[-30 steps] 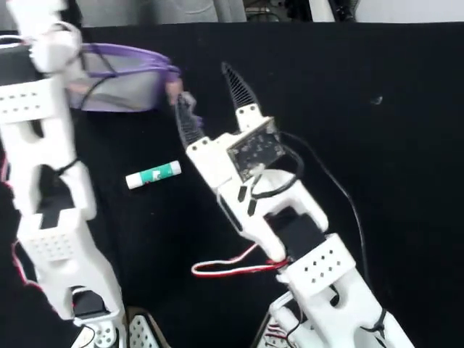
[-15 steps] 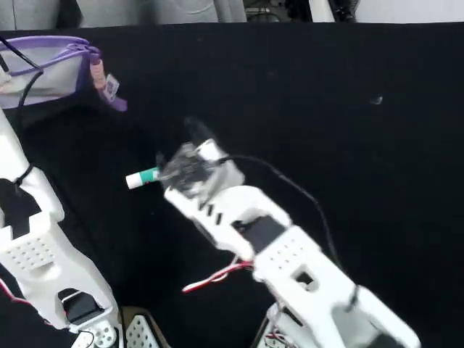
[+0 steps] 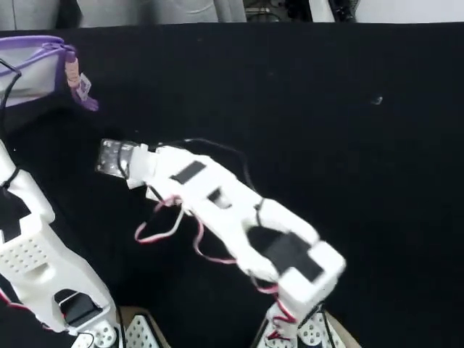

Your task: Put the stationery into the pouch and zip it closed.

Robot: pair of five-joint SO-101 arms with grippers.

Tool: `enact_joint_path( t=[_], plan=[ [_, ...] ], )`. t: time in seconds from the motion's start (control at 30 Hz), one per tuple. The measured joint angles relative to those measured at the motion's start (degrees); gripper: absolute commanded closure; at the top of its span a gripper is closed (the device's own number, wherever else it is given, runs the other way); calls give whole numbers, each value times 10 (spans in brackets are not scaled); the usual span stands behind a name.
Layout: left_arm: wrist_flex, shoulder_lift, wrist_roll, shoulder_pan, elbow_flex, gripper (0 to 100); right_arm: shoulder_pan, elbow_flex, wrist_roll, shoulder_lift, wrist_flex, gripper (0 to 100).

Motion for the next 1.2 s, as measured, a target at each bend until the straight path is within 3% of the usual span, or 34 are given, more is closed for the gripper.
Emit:
enact_joint_path(
  t=[0.33, 0.57, 0.87, 1.2],
  plan=[
    [0, 2, 0, 0, 0, 973, 0, -221, 13, 178, 139, 740],
    [0, 2, 0, 0, 0, 973, 1, -385, 13, 265, 284, 992],
    [0, 2, 0, 11, 0, 973, 47, -519, 14, 294, 411, 987],
    [53, 2, 0, 120, 0, 973, 133, -672, -68, 215, 578, 987]
  ],
)
